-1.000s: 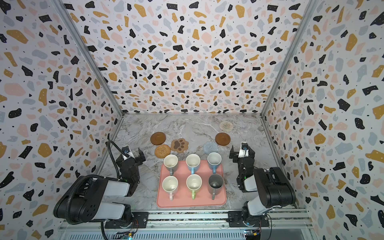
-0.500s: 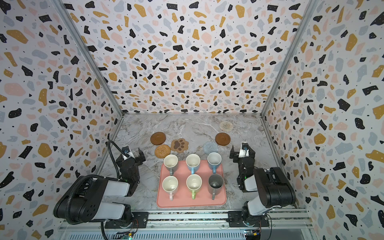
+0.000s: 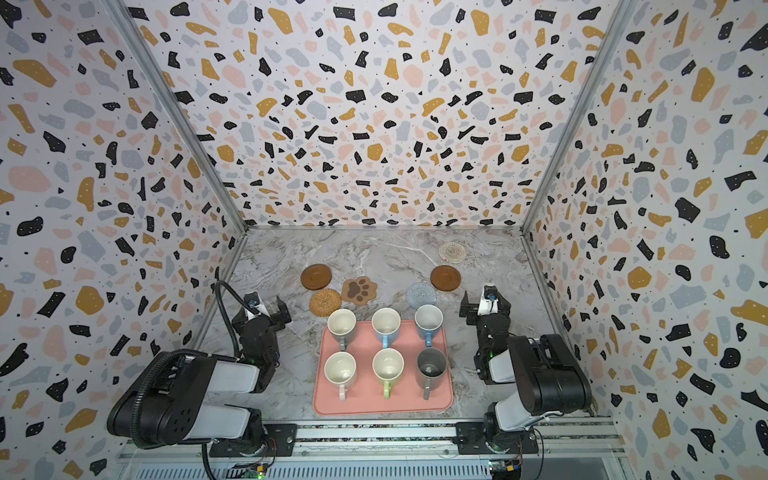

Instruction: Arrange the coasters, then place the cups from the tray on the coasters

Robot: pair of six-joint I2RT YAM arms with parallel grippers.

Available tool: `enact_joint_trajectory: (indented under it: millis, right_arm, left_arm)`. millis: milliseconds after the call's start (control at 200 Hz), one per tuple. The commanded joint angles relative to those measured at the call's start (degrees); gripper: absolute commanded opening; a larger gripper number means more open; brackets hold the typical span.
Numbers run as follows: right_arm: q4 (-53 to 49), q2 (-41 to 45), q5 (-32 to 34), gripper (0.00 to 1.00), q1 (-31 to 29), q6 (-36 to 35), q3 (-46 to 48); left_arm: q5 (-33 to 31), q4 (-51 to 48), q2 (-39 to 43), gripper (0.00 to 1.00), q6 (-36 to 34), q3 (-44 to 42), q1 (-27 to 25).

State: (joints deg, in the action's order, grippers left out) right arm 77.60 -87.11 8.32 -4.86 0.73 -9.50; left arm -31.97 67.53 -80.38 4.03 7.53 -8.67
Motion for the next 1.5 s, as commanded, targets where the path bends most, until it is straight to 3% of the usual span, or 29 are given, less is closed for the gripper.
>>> enact_joint_trajectory:
  millis: [0,270,305,360,430,546,661,806,916,1116,1361,1492]
  right_arm:
    - [0.8,0.3,-0.3,0.99,0.2,0.3,-0.4]
    - [1.1,2.2,1.5,0.99,0.2,0.8,0.4]
    - [-0.9,4.7,1.9,0.99,0.2,0.9,0.2]
    - [-10.1,10.3,1.3,0.99,0.1,0.8,-1.2]
    - [-22.3,17.4,0.7,0.99,0.2,1.5,-4.8]
    - [-43.6,24.6,1.0,0.99,0.2,5.3,-13.5]
    - [-63.4,26.3,1.0,0.99,0.3,10.6,-23.4]
    - [-80.3,24.7,-2.5,0.99,2.1,18.5,-32.2]
    - [-84.3,23.9,-10.2,0.99,3.4,21.5,-34.5]
    - [-88.5,23.9,-19.2,0.99,3.5,23.6,-36.5]
    - [-93.7,24.8,-23.1,0.99,3.4,21.3,-38.6]
    - [-94.4,25.9,-25.0,0.99,3.4,21.9,-38.2]
  left_arm:
    - [0.3,3.0,0.0,0.99,-0.4,1.3,0.4]
    - [-0.9,3.0,1.4,1.00,-0.3,1.3,0.4]
    - [-3.1,-1.7,3.2,1.00,0.0,3.5,0.3]
    - [-4.8,-24.0,8.5,1.00,4.0,11.6,0.4]
    - [-2.9,-39.0,11.6,1.00,7.0,18.5,0.3]
    - [7.0,-49.6,17.2,0.99,10.9,22.2,0.3]
    - [14.0,-58.4,20.4,0.99,15.2,25.6,0.3]
    - [22.6,-72.2,16.8,1.00,15.4,34.9,0.1]
    - [26.4,-80.2,13.1,0.99,14.9,41.6,0.1]
    - [29.7,-83.3,11.1,0.99,16.2,46.1,-0.8]
    - [28.0,-87.2,3.1,0.99,15.9,53.4,-6.1]
    - [31.2,-87.2,-3.4,0.96,17.1,57.2,-6.6]
